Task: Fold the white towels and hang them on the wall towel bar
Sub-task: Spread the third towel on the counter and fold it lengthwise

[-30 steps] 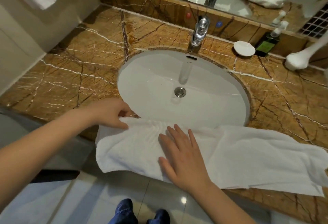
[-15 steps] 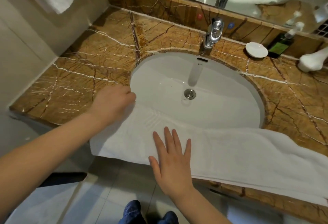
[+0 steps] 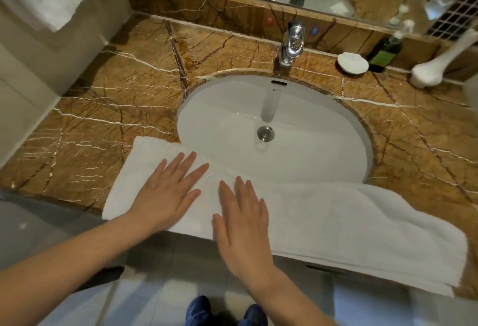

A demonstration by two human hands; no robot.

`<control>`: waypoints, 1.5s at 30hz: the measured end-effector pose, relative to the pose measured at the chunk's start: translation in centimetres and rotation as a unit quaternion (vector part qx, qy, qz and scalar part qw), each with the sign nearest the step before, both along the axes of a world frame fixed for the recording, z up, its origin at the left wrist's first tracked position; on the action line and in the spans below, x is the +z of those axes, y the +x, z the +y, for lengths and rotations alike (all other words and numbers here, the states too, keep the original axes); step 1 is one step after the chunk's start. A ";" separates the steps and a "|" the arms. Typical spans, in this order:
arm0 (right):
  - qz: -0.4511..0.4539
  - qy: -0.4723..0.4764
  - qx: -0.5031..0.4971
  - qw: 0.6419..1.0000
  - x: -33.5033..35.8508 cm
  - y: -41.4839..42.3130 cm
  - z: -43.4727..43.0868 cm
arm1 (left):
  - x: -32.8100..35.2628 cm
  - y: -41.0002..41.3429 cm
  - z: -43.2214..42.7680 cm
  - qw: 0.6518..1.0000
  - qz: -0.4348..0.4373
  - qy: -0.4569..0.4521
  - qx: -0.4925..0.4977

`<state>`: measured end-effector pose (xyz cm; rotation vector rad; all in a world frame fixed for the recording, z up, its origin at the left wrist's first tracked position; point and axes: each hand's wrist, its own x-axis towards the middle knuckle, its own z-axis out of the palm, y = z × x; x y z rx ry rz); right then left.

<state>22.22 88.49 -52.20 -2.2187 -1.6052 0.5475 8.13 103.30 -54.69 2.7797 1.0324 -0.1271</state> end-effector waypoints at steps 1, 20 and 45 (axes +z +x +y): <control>-0.028 0.019 -0.015 0.999 0.1 1.2 -0.2 | 0.2 -0.3 0.4 1.000 0.004 0.001 0.002; -0.028 0.134 -0.190 0.972 -1.9 13.4 -7.6 | 2.6 15.4 -8.9 0.942 -0.120 -0.017 -0.311; -0.064 -0.139 -0.141 0.978 2.6 30.0 -9.0 | 1.8 28.4 -15.8 0.920 -0.125 -0.014 -0.372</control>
